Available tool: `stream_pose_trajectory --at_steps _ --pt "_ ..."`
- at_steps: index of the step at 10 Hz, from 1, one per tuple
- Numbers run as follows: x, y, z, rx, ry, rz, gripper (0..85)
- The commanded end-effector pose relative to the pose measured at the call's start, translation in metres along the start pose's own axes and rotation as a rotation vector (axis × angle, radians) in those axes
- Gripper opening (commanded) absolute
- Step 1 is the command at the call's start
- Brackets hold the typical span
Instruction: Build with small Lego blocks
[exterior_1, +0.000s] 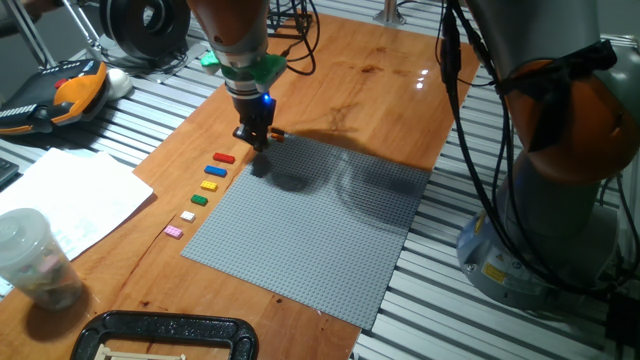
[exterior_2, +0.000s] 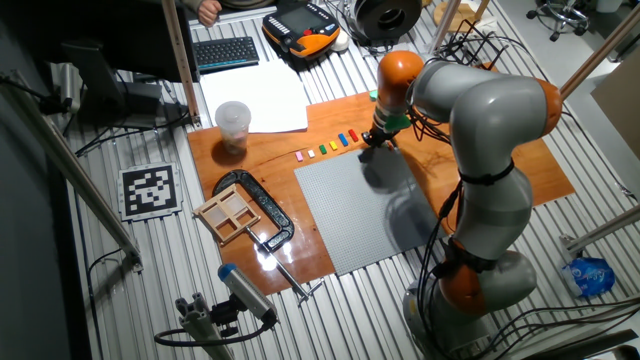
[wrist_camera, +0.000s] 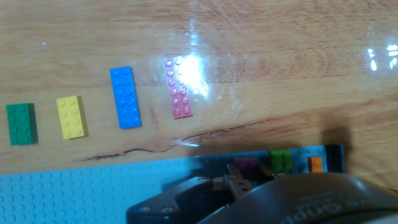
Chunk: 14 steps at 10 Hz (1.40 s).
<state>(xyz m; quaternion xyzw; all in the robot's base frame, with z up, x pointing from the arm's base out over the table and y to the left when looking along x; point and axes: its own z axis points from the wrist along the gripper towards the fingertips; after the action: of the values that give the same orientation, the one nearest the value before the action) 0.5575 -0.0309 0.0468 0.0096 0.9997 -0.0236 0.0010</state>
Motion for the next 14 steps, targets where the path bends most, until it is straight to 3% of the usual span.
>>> stream_pose_trajectory --at_steps 1,14 --pt "0.000 0.000 0.000 0.000 0.000 0.000 0.0" --pt "0.006 0.001 0.013 -0.012 -0.014 0.010 0.0"
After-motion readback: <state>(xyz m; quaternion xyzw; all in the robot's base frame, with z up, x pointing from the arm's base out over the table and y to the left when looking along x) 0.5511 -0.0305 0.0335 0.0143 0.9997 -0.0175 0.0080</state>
